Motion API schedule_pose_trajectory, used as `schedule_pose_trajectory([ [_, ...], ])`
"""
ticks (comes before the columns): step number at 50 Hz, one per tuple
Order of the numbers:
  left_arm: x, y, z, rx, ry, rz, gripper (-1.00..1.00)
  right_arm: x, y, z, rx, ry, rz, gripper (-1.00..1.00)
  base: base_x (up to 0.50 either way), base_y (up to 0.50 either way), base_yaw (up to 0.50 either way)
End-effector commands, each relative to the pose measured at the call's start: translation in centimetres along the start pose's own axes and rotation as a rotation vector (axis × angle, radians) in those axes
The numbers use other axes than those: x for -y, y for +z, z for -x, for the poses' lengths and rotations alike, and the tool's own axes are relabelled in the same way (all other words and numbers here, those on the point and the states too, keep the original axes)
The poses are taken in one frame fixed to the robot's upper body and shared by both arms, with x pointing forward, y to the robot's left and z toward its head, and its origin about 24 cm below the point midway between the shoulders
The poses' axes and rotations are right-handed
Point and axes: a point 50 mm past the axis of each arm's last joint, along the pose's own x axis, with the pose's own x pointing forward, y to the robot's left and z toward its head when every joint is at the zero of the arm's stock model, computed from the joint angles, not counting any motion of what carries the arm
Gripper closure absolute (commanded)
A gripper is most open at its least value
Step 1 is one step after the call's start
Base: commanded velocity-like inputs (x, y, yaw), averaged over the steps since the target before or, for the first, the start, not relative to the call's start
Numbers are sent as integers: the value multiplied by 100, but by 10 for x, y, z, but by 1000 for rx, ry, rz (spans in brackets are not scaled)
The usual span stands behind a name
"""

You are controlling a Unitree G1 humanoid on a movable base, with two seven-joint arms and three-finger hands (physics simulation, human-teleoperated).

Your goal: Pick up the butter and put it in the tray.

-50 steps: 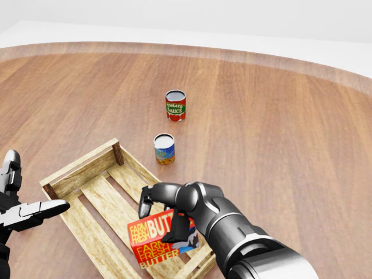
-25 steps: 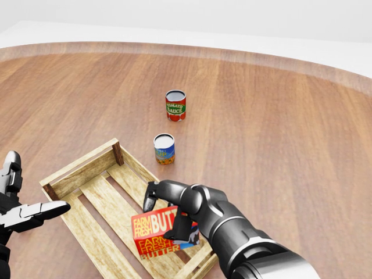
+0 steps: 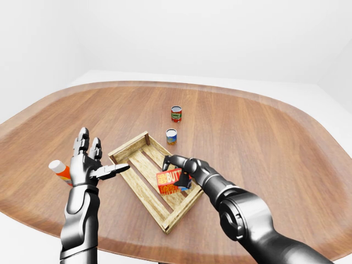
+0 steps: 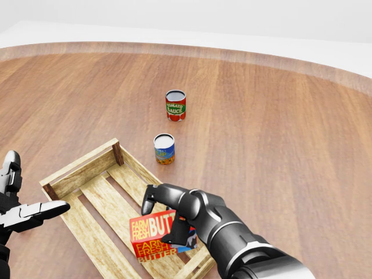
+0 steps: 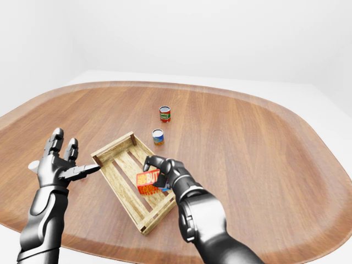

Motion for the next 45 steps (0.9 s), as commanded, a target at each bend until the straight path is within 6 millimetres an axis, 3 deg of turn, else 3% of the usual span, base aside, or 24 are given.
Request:
schedule_pose_trajectory([
  [1,0,2,0,7,0,-2,-100,7,-1,1,9,-61,-33,100,0,0,0],
  [38,1,0,-1,-1,-1,-1,-100,-3,-7,-1,-6,-50,-40,100,0,0,0],
  [39,1,0,-1,-1,-1,-1,-100,-3,-6,0,-4,-48,-43,82,0,0,0],
  [40,1,0,-1,-1,-1,-1,-100,-2,-6,0,-3,-48,-45,11,0,0,0],
  [41,1,0,-1,-2,-1,-1,-100,0,-6,0,-5,-70,-35,-100,0,0,0],
  [45,0,3,-1,10,-2,-2,-100,3,-4,0,1,-78,-43,-100,0,0,0],
])
